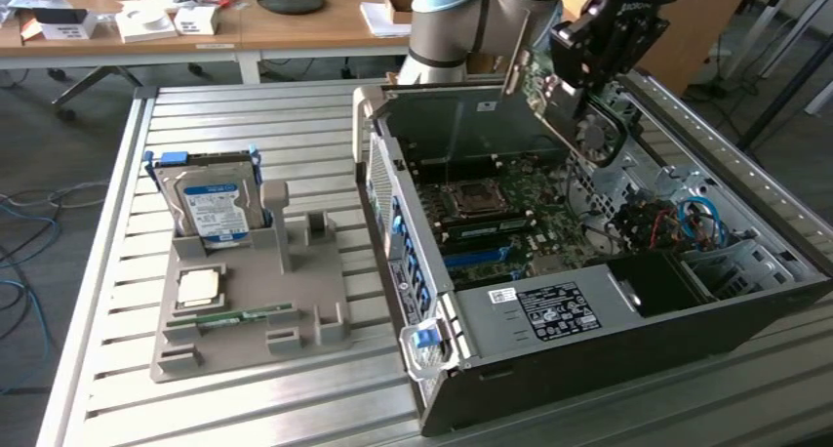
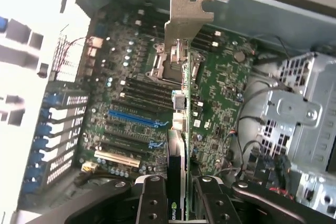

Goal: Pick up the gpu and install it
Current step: 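Insert the gpu into the slot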

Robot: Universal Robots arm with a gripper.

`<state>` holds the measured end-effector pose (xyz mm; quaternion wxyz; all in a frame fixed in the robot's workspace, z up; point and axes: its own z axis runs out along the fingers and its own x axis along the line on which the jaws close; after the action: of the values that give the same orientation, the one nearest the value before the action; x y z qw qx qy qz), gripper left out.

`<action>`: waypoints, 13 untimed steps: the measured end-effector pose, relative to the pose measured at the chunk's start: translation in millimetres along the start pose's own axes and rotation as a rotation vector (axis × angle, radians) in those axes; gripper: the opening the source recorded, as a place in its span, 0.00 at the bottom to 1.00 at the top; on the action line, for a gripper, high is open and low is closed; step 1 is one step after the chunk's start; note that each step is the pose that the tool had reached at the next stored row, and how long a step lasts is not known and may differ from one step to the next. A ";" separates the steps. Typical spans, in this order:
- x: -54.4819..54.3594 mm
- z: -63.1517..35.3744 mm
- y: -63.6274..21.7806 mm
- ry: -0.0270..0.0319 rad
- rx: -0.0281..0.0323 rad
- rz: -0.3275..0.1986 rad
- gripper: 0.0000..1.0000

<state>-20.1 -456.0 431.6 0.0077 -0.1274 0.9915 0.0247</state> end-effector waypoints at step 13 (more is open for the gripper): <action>0.0 1.0 -0.1 0.0114 -0.0037 -0.236 0.26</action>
<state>-20.1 -456.0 430.6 0.0047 -0.2436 0.9696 0.0247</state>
